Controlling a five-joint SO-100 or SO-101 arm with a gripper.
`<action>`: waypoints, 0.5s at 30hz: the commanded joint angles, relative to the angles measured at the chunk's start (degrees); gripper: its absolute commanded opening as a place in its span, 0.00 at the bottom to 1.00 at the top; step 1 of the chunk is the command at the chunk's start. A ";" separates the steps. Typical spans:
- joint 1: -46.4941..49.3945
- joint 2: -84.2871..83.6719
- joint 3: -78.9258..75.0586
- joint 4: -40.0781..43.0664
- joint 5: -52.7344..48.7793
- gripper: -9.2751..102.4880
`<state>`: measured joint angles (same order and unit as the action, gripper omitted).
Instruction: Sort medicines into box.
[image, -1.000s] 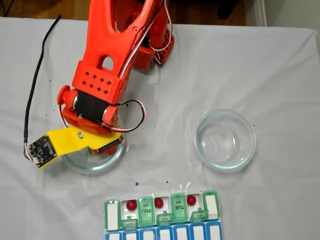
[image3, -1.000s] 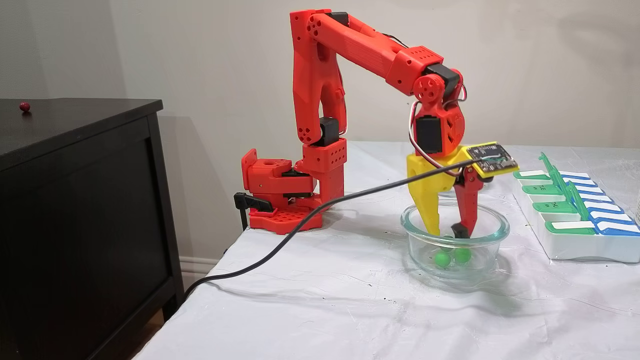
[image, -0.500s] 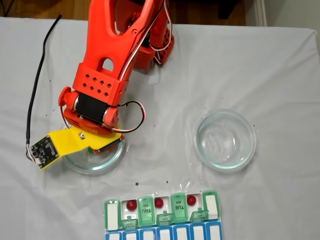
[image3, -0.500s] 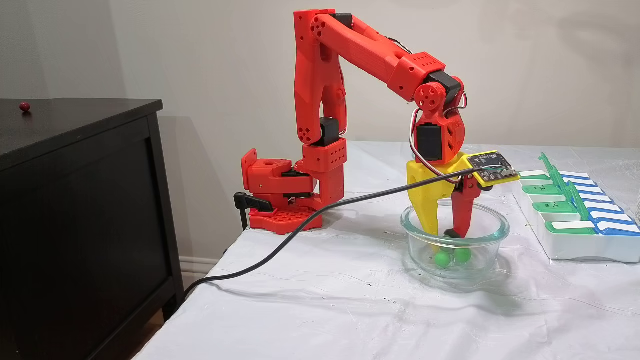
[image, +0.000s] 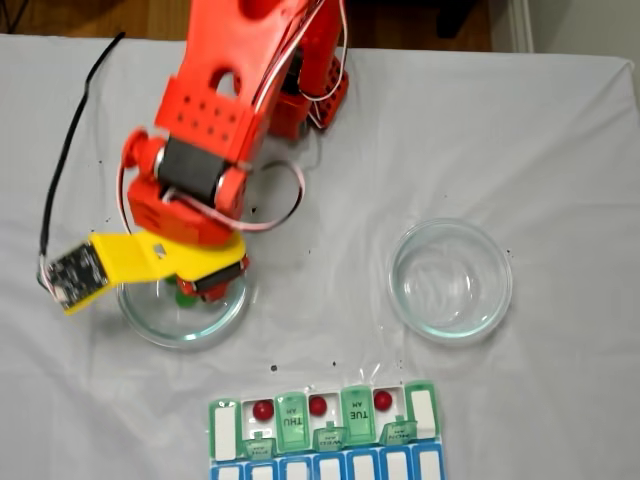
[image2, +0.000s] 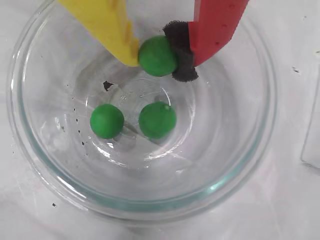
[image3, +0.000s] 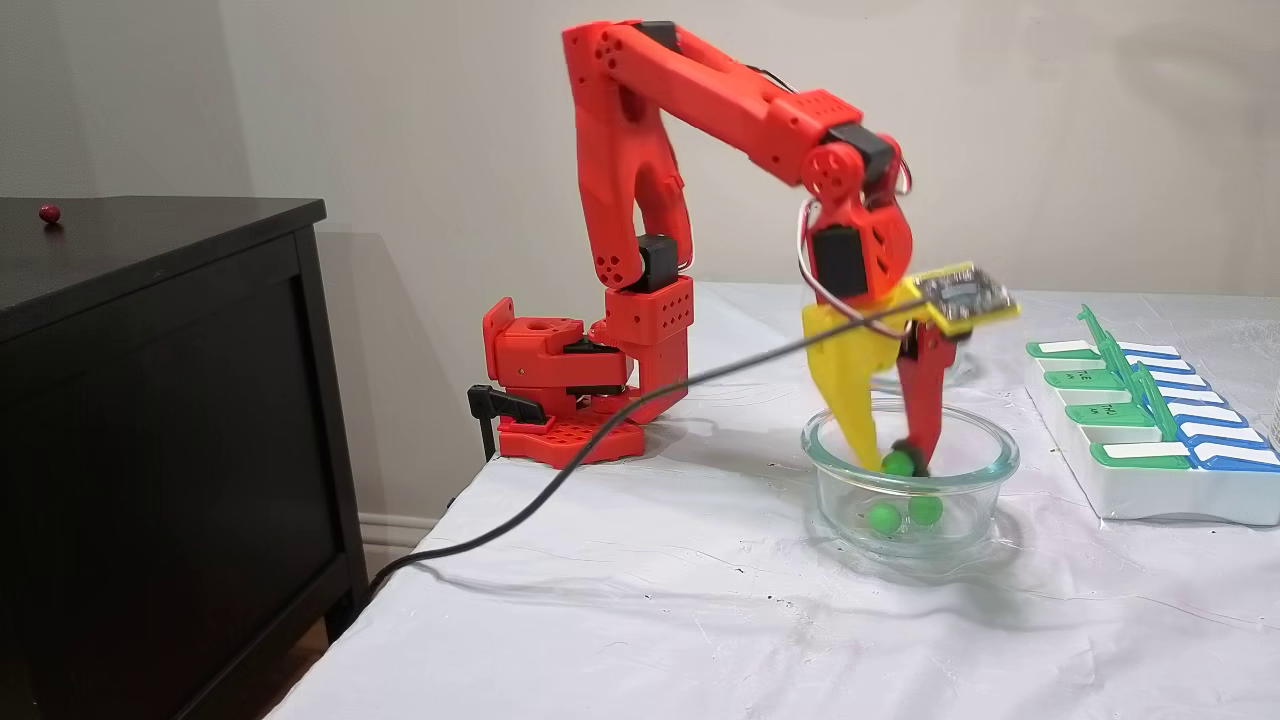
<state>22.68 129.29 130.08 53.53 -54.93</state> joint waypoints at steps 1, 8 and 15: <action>-0.70 11.16 -8.44 2.02 3.43 0.08; -11.34 10.20 -13.01 -3.52 19.42 0.08; -23.82 9.58 -6.59 -16.52 35.07 0.08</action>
<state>4.57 135.62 123.57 44.03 -26.46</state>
